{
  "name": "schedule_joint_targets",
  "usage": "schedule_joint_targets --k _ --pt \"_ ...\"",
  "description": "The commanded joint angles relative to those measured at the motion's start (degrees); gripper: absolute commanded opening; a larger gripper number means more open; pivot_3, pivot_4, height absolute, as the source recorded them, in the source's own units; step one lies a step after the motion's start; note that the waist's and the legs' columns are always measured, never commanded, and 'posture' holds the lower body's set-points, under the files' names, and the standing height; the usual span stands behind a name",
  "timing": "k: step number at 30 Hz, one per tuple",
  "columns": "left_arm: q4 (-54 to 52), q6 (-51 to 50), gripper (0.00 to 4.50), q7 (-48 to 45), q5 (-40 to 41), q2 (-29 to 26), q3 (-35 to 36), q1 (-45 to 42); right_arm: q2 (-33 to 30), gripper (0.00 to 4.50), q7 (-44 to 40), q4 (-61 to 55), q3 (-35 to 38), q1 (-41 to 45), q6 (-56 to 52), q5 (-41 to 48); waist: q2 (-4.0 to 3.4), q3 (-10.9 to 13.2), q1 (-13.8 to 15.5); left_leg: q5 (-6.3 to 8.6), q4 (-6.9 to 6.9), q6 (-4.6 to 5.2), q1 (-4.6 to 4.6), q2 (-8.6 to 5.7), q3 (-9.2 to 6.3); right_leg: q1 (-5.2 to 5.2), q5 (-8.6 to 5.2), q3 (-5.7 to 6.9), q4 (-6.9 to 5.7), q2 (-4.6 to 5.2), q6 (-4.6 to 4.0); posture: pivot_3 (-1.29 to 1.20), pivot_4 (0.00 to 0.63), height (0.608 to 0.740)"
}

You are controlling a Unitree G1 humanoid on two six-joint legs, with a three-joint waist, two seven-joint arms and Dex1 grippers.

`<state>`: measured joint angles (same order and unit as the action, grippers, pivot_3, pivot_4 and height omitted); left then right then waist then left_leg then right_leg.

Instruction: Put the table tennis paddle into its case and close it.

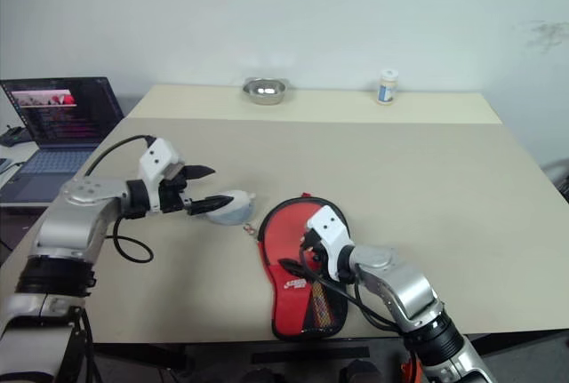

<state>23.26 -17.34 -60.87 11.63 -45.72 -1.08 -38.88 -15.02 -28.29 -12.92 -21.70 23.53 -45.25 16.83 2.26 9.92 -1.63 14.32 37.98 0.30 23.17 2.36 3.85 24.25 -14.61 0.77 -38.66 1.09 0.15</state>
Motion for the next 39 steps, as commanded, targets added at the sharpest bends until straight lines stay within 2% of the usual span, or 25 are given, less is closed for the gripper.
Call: schedule_joint_targets --k 1,13,16,22,27,29,35,39 --pt "5.4 3.2 4.46 -1.6 -3.6 0.0 -2.6 -3.0 0.5 4.5 1.0 -0.5 0.6 0.7 1.0 -1.6 0.0 0.0 0.0 0.0 0.0 0.0 0.0 0.0 0.0 0.0 0.0 0.0 0.01 0.0 0.0 0.0 0.15 0.74" --pt "20.4 7.4 4.46 -6.0 -8.0 4.9 -6.8 -6.6 0.2 4.5 0.7 -3.9 1.1 1.5 3.7 -4.9 0.02 0.0 0.0 0.0 0.02 0.0 -0.06 0.0 0.01 -0.01 0.0 -0.01 -0.13 0.0 -0.01 0.0 0.15 0.74" --pt "21.2 7.1 3.88 -7.0 -8.1 5.5 -6.6 -6.6 0.5 4.5 0.0 -4.2 1.0 1.4 4.3 -4.6 0.03 0.0 0.0 0.0 0.02 0.0 -0.11 0.0 0.01 -0.05 0.0 -0.01 -0.14 0.0 0.0 0.0 0.15 0.74" --pt "18.9 5.0 1.74 -9.6 -7.4 5.5 -6.4 -4.4 1.4 4.5 -0.7 -2.9 0.6 1.1 4.1 -4.6 0.04 0.0 0.0 -0.01 0.03 -0.01 -0.2 0.0 0.01 -0.12 -0.01 -0.01 -0.2 0.01 -0.01 0.0 0.15 0.74" --pt "16.4 2.6 0.48 -10.2 -6.7 5.5 -5.5 -3.1 2.4 4.5 -1.9 -0.6 -0.1 1.3 3.8 -4.4 0.04 -0.1 0.0 -0.01 0.03 -0.01 -0.21 0.0 0.02 -0.13 -0.02 -0.02 -0.21 0.01 -0.03 0.0 0.15 0.74" --pt "14.3 1.1 0.28 -10.0 -5.9 5.8 -4.9 -2.7 2.8 4.5 -1.7 2.6 -1.0 1.3 5.1 -5.9 0.05 -0.1 0.0 -0.01 0.03 -0.01 -0.21 0.01 0.02 -0.13 -0.02 -0.02 -0.2 0.01 -0.04 0.0 0.15 0.74" --pt "6.8 -3.6 0.27 -8.3 -4.0 6.8 -3.2 -2.1 2.5 4.5 -1.1 9.3 -3.4 0.8 6.4 -10.4 0.11 -0.1 0.1 -0.01 0.03 -0.01 -0.23 0.0 0.03 -0.14 -0.02 -0.03 -0.21 0.02 -0.04 0.0 0.15 0.74" --pt "8.9 -4.9 0.27 -4.2 -5.8 8.0 -3.3 -6.6 1.9 4.5 -1.4 10.2 -4.4 0.2 5.7 -12.0 0.22 -0.2 0.3 -0.01 0.06 -0.01 -0.23 -0.02 0.01 -0.18 -0.02 -0.02 -0.2 0.04 -0.04 0.0 0.15 0.74"
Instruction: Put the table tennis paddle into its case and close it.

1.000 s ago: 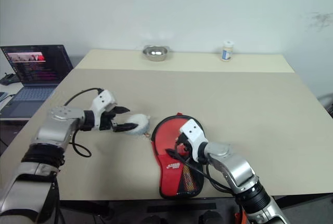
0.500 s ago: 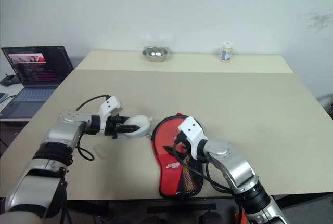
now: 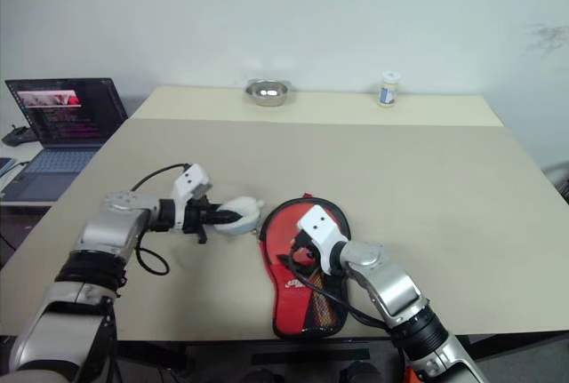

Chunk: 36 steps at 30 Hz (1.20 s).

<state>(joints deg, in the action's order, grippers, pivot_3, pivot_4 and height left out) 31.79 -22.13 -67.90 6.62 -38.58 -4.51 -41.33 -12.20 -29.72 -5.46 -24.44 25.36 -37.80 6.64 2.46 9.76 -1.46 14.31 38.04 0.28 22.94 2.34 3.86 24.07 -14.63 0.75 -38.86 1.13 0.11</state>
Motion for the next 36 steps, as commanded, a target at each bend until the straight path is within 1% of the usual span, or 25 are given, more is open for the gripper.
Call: schedule_joint_targets --k 1,2,5,8,11,15,18,25,36 --pt "1.5 0.4 0.27 3.8 -1.5 1.0 0.0 -5.1 -0.9 4.5 0.1 2.8 -1.8 -1.7 -1.9 -2.1 0.06 0.0 0.2 0.0 0.02 0.0 0.0 -0.01 -0.03 -0.01 0.0 0.02 0.0 0.0 0.0 0.0 0.15 0.74" --pt "2.3 0.8 0.27 4.4 -1.9 1.2 -0.1 -5.8 -0.8 4.5 0.1 2.9 -1.9 -1.8 -2.1 -2.4 0.09 -0.1 0.2 0.0 0.03 0.0 0.01 -0.01 -0.05 -0.01 0.0 0.04 0.0 0.0 0.0 0.0 0.15 0.74" --pt "11.4 3.1 0.25 10.5 -5.6 2.7 -1.4 -12.0 -0.7 4.5 -0.6 2.3 -2.1 -2.1 -4.1 -1.9 0.11 -0.1 0.1 0.0 0.03 0.0 -0.01 -0.02 -0.05 -0.02 0.0 0.05 -0.01 -0.01 0.0 0.0 0.15 0.74" --pt "18.3 6.8 0.25 12.3 -8.0 4.1 -3.0 -16.2 -1.1 4.5 -1.2 1.8 -2.1 -2.3 -5.7 -1.4 0.12 -0.1 -0.1 0.0 0.02 0.0 0.0 -0.02 -0.04 -0.01 0.0 0.04 0.0 -0.02 0.01 0.0 0.15 0.74" --pt "25.1 10.6 0.25 14.6 -10.7 7.0 -4.7 -20.6 -1.7 4.5 -2.2 1.6 -2.1 -2.2 -7.3 -1.1 0.12 -0.1 -0.1 0.0 -0.01 0.0 0.0 -0.03 -0.03 0.0 0.0 0.03 0.01 -0.01 0.01 0.0 0.15 0.74" --pt "34.8 16.9 0.25 20.8 -16.3 11.3 -8.0 -26.6 -2.6 4.5 -3.4 1.4 -2.0 -1.9 -8.9 -0.8 0.16 -0.1 0.3 0.0 0.01 0.0 0.0 -0.09 -0.06 -0.03 0.0 0.07 0.0 0.01 0.01 0.0 0.15 0.74" --pt "39.3 20.0 0.25 24.6 -18.8 13.6 -9.0 -29.6 -2.6 4.5 -4.0 1.6 -2.5 -1.8 -9.6 -1.0 0.17 -0.1 0.3 0.0 0.02 0.0 -0.01 -0.1 -0.06 -0.04 0.0 0.06 0.0 0.01 0.02 0.0 0.15 0.74" --pt "44.0 24.6 0.25 32.4 -22.7 20.1 -9.5 -34.7 -3.2 4.5 -5.2 2.1 -3.4 -2.2 -10.4 -1.1 0.19 -0.1 0.4 0.0 0.02 0.0 0.01 -0.09 -0.07 -0.04 0.0 0.09 0.0 0.01 0.02 0.0 0.15 0.74" --pt "46.0 27.6 0.25 42.1 -26.9 31.2 -9.6 -40.0 -4.6 4.5 -7.0 0.8 -4.8 -2.7 -12.2 -1.0 0.19 -0.1 0.4 0.0 -0.01 -0.01 0.02 -0.16 -0.07 -0.03 -0.02 0.09 0.03 0.01 0.06 0.0 0.15 0.74"
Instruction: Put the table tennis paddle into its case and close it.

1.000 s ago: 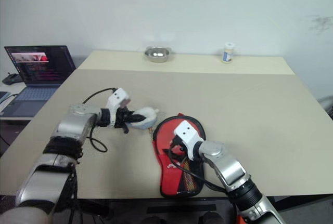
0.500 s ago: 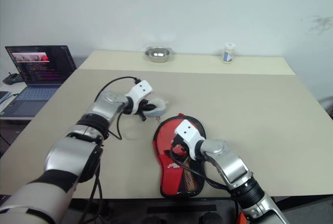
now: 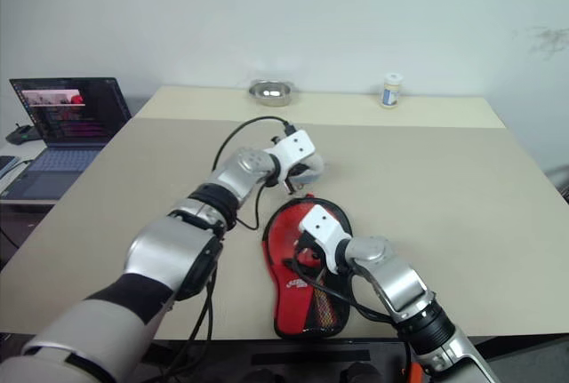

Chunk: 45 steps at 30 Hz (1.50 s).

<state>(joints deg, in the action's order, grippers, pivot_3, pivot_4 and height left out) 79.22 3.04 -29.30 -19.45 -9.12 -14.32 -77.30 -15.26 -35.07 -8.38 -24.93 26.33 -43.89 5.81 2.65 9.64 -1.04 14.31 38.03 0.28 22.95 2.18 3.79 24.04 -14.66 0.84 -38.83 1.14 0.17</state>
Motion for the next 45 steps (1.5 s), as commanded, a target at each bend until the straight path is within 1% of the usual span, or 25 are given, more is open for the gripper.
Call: schedule_joint_targets --k 1,5,11,14,20,22,23,24,25,26,30,34,39,42,45 --pt "-1.4 2.7 0.25 4.4 -1.0 2.9 0.3 -4.3 -1.5 4.5 -1.7 3.4 -4.5 -3.9 -6.4 -0.2 0.0 0.0 0.0 0.0 0.0 0.0 0.0 -0.02 0.0 0.0 -0.01 0.0 0.0 0.0 0.01 0.0 0.15 0.74" --pt "-1.3 3.7 0.25 5.2 -1.4 8.4 0.4 -5.2 -1.7 4.5 -1.8 2.8 -5.0 -3.9 -7.0 -0.1 0.0 0.0 0.1 0.0 -0.03 0.0 0.01 -0.22 -0.04 -0.01 -0.05 0.0 0.0 0.01 0.09 0.0 0.15 0.74" --pt "-1.8 5.5 0.25 0.6 -0.5 16.5 0.9 -6.5 -1.6 4.5 -1.2 2.3 -4.9 -3.9 -7.4 -0.4 -0.04 0.0 0.1 0.0 -0.03 0.0 0.02 -0.38 -0.04 -0.03 -0.08 -0.02 0.0 0.14 0.18 0.0 0.15 0.74" --pt "-1.9 5.6 0.25 -1.2 -0.3 18.0 1.2 -6.3 -1.6 4.5 -0.9 2.0 -4.6 -4.1 -7.5 -0.4 -0.1 0.0 0.1 0.0 -0.04 0.0 0.02 -0.4 -0.05 -0.03 -0.08 -0.03 0.01 0.14 0.19 0.0 0.15 0.74" --pt "-1.8 5.0 0.23 -4.0 -1.0 18.6 0.5 -4.6 -1.1 4.5 -0.4 2.5 -4.3 -4.0 -7.1 -0.6 -0.13 0.0 0.2 0.0 -0.05 0.01 0.02 -0.41 -0.09 -0.05 -0.1 -0.01 0.04 0.14 0.21 0.0 0.15 0.74" --pt "-1.8 5.0 0.95 -5.7 -1.3 18.5 0.0 -3.9 -0.9 4.5 -0.3 2.8 -4.3 -3.8 -6.9 -0.7 -0.13 -0.1 0.1 0.0 -0.05 0.01 0.02 -0.41 -0.09 -0.05 -0.1 -0.01 0.04 0.14 0.22 0.0 0.15 0.74" --pt "-1.9 5.1 1.19 -6.4 -1.3 18.3 0.0 -3.6 -0.9 4.5 -0.3 3.0 -4.2 -3.7 -6.8 -0.8 -0.14 -0.1 0.1 0.0 -0.05 0.01 0.02 -0.41 -0.09 -0.05 -0.1 0.0 0.04 0.14 0.21 0.0 0.15 0.74" --pt "-1.9 5.4 1.6 -6.8 -1.3 18.1 -0.1 -3.4 -0.8 4.5 -0.4 3.2 -4.2 -3.5 -6.6 -0.8 -0.14 -0.1 0.1 0.0 -0.06 0.01 0.02 -0.41 -0.09 -0.05 -0.1 0.0 0.04 0.14 0.21 0.0 0.15 0.74" --pt "-2.0 5.8 2.03 -6.5 -1.4 17.9 -0.1 -3.3 -0.7 4.5 -0.4 3.4 -4.2 -3.4 -6.5 -0.8 -0.15 -0.1 0.1 0.0 -0.06 0.01 0.02 -0.4 -0.09 -0.05 -0.1 -0.01 0.04 0.14 0.21 0.0 0.15 0.74" --pt "-2.0 6.3 2.33 -5.9 -1.6 17.7 -0.1 -3.3 -0.7 4.5 -0.5 3.5 -4.1 -3.4 -6.4 -0.9 -0.15 -0.1 0.0 0.0 -0.07 0.01 0.02 -0.4 -0.09 -0.05 -0.1 -0.01 0.04 0.14 0.22 0.0 0.15 0.74" --pt "-2.4 8.4 3.78 -5.4 -1.0 16.9 0.6 -3.5 -0.1 4.5 0.2 4.5 -3.4 -3.2 -5.7 -1.2 -0.16 -0.1 0.0 0.0 -0.07 0.01 0.01 -0.39 -0.09 -0.04 -0.1 -0.02 0.04 0.13 0.21 0.0 0.15 0.74" --pt "-2.9 10.1 3.78 -8.4 0.3 15.8 1.5 -4.4 0.9 4.5 0.8 5.4 -2.2 -2.3 -5.3 -1.3 -0.17 -0.1 -0.5 0.0 -0.08 0.01 0.0 -0.38 -0.1 -0.05 -0.1 -0.02 0.03 0.13 0.21 0.0 0.15 0.74" --pt "-3.4 9.4 3.78 -7.6 2.8 12.8 4.3 -5.8 2.0 4.5 1.4 5.2 -0.2 -1.0 -5.5 -0.7 -0.17 -0.1 -0.9 0.0 -0.07 0.01 -0.04 -0.36 -0.13 -0.03 -0.1 -0.04 -0.03 0.12 0.21 0.0 0.15 0.74" --pt "-4.1 9.9 3.78 -7.1 4.1 8.9 6.2 -6.2 2.7 4.5 2.7 2.4 2.6 -0.5 -6.9 0.4 -0.18 -0.1 -0.9 0.0 -0.07 0.01 -0.05 -0.31 -0.17 -0.03 -0.09 -0.05 -0.05 0.11 0.21 0.0 0.15 0.74" --pt "-5.2 10.1 3.78 -6.7 5.7 4.5 8.3 -6.1 3.1 4.5 4.3 -3.0 5.4 -0.1 -8.7 1.3 -0.2 0.0 -0.8 0.0 -0.07 0.01 -0.02 -0.28 -0.18 0.0 -0.1 -0.04 -0.06 0.11 0.21 0.0 0.15 0.74"
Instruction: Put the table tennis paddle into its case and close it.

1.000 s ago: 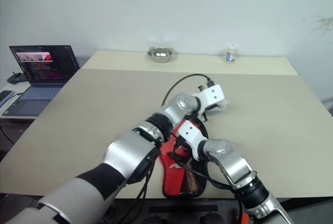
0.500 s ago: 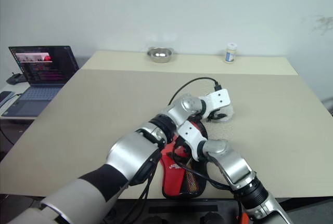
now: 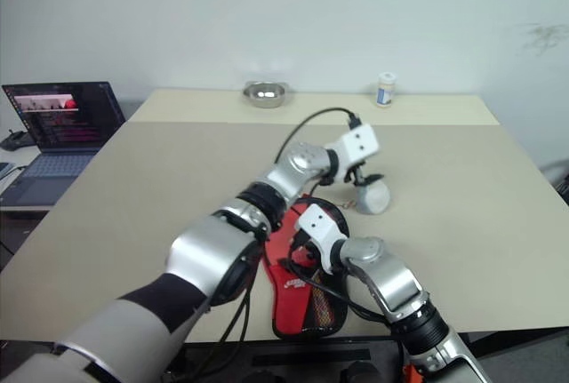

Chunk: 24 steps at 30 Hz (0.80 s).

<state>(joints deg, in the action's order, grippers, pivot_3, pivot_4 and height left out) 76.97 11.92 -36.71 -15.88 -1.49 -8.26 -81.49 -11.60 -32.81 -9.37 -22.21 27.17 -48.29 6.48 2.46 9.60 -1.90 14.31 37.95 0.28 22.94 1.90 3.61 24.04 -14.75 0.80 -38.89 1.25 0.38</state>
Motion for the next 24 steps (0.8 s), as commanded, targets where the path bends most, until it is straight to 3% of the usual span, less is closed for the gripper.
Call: schedule_joint_targets --k 1,7,12,19,24 --pt "-3.4 0.9 3.78 0.2 3.1 -4.3 3.2 -1.8 -0.6 4.5 2.3 -4.1 3.5 -1.0 -5.4 1.1 0.0 0.1 0.1 0.0 0.0 0.0 0.03 -0.01 0.0 0.02 0.0 0.01 0.01 0.0 0.0 0.0 0.15 0.74" --pt "-11.3 -0.4 3.78 -15.4 11.1 -9.8 7.1 6.4 0.1 4.5 4.5 -20.1 11.1 -0.7 -16.0 6.7 -0.04 0.1 0.2 -0.03 0.02 -0.07 0.54 -0.11 0.01 0.38 0.09 0.08 0.07 0.07 -0.15 0.0 0.15 0.74" --pt "-26.4 -10.5 3.78 -24.9 18.0 -13.6 8.6 17.2 -0.1 4.5 6.5 -28.7 17.8 2.0 -22.8 10.4 -0.1 0.2 0.2 -0.04 0.04 -0.21 0.65 -0.1 -0.12 0.42 0.09 0.2 0.09 0.1 -0.17 0.0 0.15 0.74" --pt "-55.3 -24.6 3.78 -37.1 23.9 -22.8 4.0 37.0 -12.2 4.5 1.6 -37.5 27.0 0.2 -28.7 17.2 -0.17 0.3 0.1 -0.05 0.02 -0.21 0.69 -0.02 -0.2 0.47 0.08 0.23 0.05 0.17 -0.21 0.0 0.15 0.74" --pt "-62.3 -24.9 3.78 -35.4 22.8 -23.1 -0.2 43.8 -20.0 4.5 1.6 -33.6 31.4 -1.4 -25.6 16.6 -0.17 0.3 0.7 -0.05 0.1 -0.2 0.65 -0.12 -0.28 0.35 0.06 0.32 0.04 0.27 -0.16 0.0 0.15 0.74"
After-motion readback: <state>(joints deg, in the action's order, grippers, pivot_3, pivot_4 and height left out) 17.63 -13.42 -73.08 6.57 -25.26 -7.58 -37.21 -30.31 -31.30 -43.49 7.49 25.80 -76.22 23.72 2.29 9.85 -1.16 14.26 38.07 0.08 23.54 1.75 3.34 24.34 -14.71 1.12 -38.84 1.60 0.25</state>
